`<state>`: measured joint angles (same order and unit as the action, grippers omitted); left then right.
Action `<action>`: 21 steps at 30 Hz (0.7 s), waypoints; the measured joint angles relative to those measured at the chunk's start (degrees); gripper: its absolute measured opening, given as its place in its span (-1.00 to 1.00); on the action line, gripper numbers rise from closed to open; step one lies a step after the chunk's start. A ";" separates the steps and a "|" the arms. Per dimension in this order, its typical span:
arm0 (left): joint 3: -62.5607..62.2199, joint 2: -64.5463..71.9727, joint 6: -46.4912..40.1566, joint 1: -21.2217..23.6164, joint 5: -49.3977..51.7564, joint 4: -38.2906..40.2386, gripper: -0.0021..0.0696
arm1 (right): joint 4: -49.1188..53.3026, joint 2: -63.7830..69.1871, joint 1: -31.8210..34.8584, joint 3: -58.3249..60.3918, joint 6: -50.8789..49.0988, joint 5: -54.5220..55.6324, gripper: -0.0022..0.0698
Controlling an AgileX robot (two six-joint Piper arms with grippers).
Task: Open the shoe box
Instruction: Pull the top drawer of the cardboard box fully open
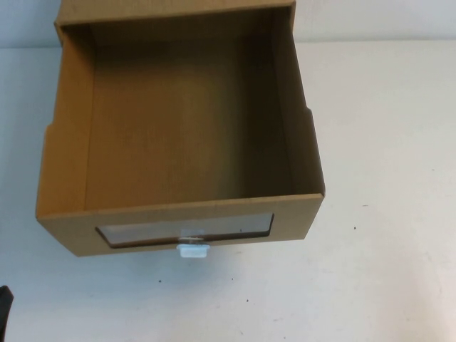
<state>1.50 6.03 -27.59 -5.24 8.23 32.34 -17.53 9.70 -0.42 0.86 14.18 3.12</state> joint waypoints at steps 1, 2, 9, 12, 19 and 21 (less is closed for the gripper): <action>0.00 0.00 0.00 0.00 0.00 0.00 -0.96 | -0.04 -2.26 -0.01 0.39 0.02 -1.14 -0.98; 0.00 0.00 0.00 0.00 0.00 0.00 -0.96 | -0.04 -3.99 0.12 0.42 0.13 -2.79 -0.98; 0.00 0.00 0.00 0.00 0.00 0.00 -0.96 | 0.82 -10.10 0.42 0.42 0.38 -8.78 -0.98; 0.00 0.00 0.00 0.00 0.00 0.00 -0.96 | 0.82 -10.10 0.42 0.42 0.38 -9.88 -0.98; 0.00 0.00 0.00 0.00 0.00 0.00 -0.96 | 0.92 -10.10 0.42 0.42 0.38 -11.31 -0.98; 0.00 0.00 0.00 0.00 0.00 0.00 -0.96 | 2.52 -10.10 0.42 0.42 -0.70 -13.12 -0.98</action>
<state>1.50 6.03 -27.59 -5.24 8.23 32.34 -15.02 -0.41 0.00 1.28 13.48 -10.00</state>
